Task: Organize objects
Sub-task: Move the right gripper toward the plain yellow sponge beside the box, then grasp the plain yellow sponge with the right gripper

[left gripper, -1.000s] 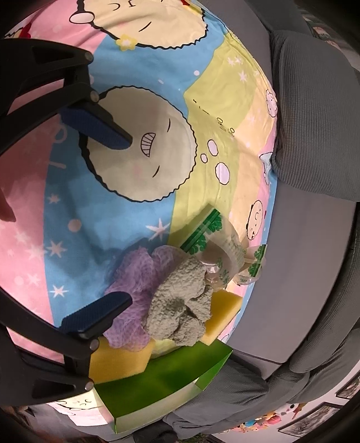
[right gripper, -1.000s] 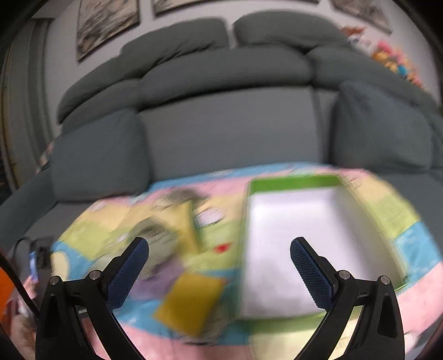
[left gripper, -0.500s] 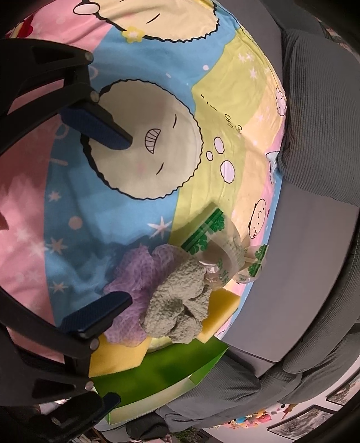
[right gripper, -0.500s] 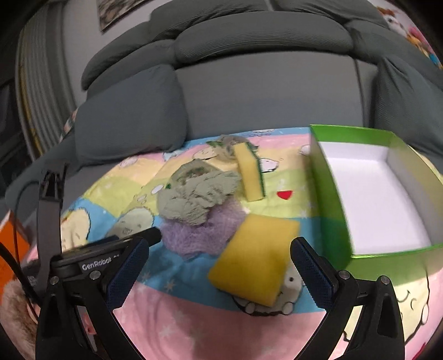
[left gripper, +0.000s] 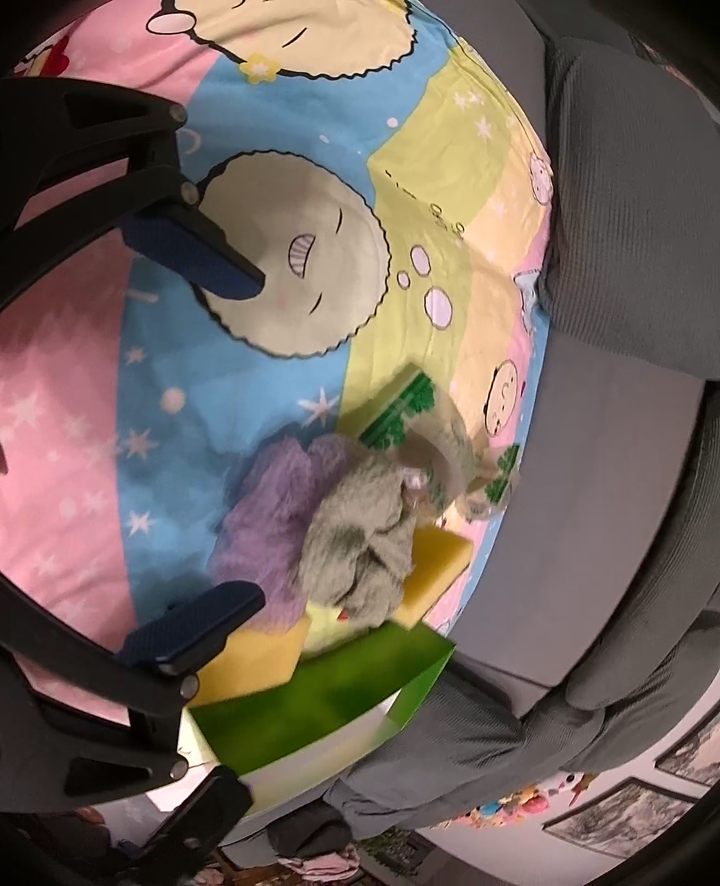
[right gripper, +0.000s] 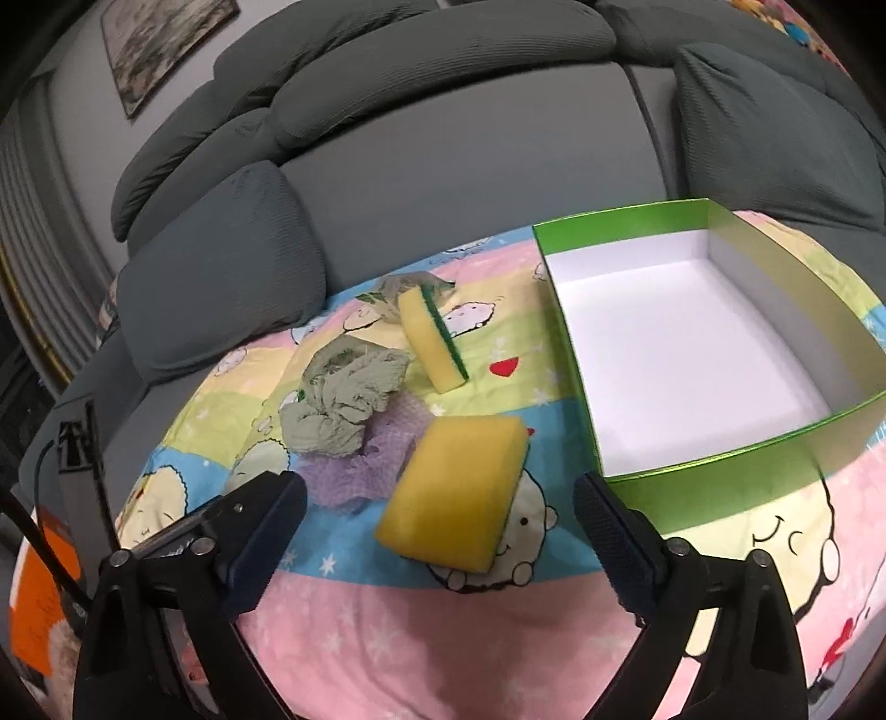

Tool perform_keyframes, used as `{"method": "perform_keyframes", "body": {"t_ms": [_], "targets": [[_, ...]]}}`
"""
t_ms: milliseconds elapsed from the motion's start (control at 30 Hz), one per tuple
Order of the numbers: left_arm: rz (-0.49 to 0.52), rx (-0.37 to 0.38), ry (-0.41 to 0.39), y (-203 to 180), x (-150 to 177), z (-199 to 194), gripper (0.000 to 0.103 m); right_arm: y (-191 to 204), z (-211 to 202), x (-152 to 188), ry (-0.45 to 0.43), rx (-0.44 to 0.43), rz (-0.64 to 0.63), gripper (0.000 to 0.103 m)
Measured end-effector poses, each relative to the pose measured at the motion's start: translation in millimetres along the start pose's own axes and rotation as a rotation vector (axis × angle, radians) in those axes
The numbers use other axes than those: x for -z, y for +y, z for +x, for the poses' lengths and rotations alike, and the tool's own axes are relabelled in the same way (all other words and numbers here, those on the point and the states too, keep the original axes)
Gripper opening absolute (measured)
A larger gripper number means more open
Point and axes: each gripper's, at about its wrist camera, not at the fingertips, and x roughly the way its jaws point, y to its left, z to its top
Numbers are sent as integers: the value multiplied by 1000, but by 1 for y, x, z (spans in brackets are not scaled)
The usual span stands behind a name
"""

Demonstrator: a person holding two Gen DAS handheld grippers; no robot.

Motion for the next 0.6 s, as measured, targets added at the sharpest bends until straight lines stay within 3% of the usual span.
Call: {"method": "perform_keyframes", "body": {"t_ms": [333, 600], "targets": [[-56, 139, 67, -13, 5, -2, 101, -15, 2, 0, 94, -40, 138, 62], [-60, 250, 104, -34, 3, -3, 96, -19, 3, -4, 137, -16, 188, 61]]}}
